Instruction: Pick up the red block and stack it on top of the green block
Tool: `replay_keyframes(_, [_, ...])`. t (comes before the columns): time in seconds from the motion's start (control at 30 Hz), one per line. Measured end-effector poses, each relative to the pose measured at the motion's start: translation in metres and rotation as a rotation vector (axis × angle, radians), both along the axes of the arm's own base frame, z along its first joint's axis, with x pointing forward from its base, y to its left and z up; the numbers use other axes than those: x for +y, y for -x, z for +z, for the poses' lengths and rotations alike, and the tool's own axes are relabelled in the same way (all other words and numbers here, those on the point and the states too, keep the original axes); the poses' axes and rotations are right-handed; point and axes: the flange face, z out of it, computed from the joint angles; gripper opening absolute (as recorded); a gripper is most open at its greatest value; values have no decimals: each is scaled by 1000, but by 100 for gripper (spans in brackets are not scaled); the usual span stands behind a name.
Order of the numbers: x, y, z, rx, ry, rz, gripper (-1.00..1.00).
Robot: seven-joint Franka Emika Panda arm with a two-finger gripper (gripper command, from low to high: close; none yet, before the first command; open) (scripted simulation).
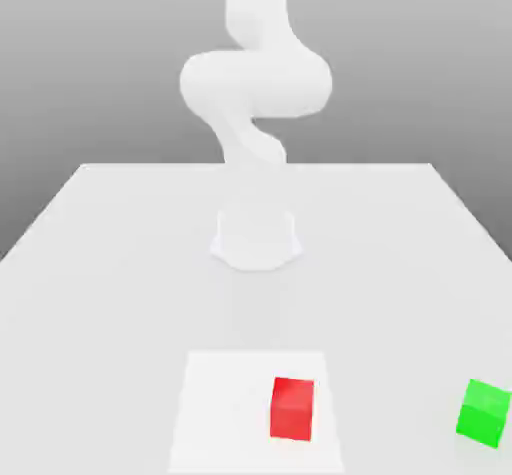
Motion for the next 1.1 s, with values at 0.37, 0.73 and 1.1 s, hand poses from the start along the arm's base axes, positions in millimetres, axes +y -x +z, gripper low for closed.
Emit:
replay_keyframes(0.37, [19, -86, -225, 353, -12, -61, 0])
replay_keyframes(0.73, [38, -56, -444, 693, -50, -106, 0])
replay_keyframes(1.1, [39, -50, -516, 717, -54, -111, -100])
